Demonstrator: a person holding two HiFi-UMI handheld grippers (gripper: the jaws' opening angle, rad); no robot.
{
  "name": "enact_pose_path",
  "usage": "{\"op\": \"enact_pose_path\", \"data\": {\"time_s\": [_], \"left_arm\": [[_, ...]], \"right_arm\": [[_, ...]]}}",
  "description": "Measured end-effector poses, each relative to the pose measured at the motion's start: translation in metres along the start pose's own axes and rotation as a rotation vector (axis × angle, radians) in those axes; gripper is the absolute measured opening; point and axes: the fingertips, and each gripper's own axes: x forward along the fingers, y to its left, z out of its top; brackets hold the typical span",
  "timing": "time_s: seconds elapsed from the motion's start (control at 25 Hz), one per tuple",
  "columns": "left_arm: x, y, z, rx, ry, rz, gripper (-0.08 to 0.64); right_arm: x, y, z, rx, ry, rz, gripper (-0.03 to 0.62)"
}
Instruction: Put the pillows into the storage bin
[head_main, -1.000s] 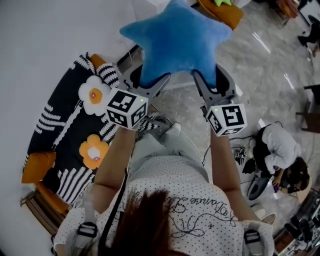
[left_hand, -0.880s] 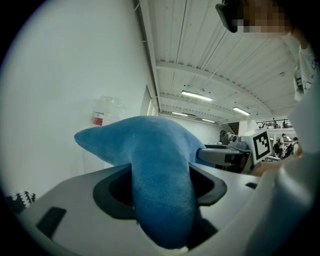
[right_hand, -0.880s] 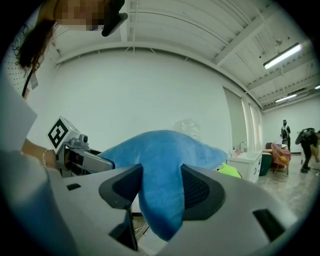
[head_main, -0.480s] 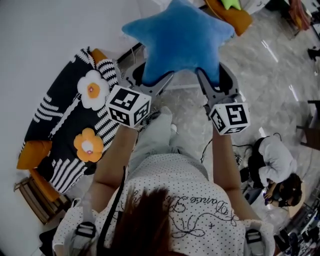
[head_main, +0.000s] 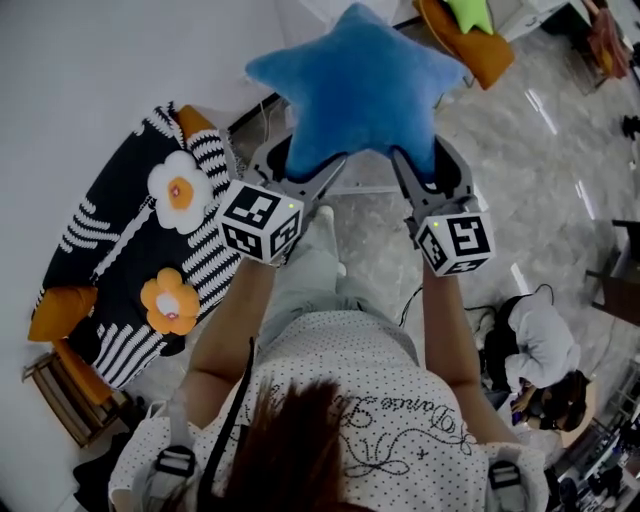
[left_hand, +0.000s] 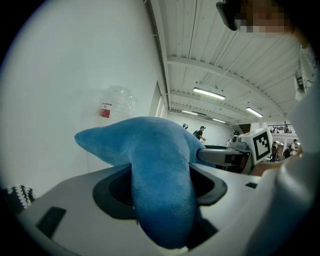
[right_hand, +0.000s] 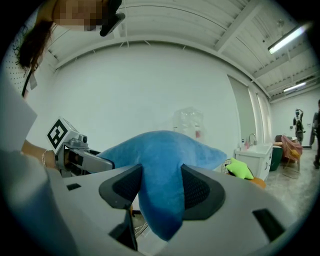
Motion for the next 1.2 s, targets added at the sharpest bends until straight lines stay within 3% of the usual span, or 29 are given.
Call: {"op": "enact_pose_path", "data": {"time_s": [0.32, 0.6, 0.96, 1.2], "left_arm": [[0.06, 0.059, -0.005, -0.059, 0.053, 0.001, 0.291], [0.107, 0.092, -0.016, -0.057, 0.123, -0.068, 0.291], [0.163, 0.087, -0.066, -0.117, 0.223, -0.111, 0.293], [0.207, 0.091, -0.122, -0.178, 0.275, -0.114, 0.295]], "right_arm": [[0.073, -0.04, -0.018, 0.031, 0.086, 0.006, 0.245], [0.107, -0.069, -0.043, 0.089, 0.137, -0.039, 0.245], [0.111, -0.113, -0.103, 0.163, 0.234, -0.067, 0.247], [0.122, -0.146, -0.164, 0.195, 0.298, -0.061, 0.249]]}}
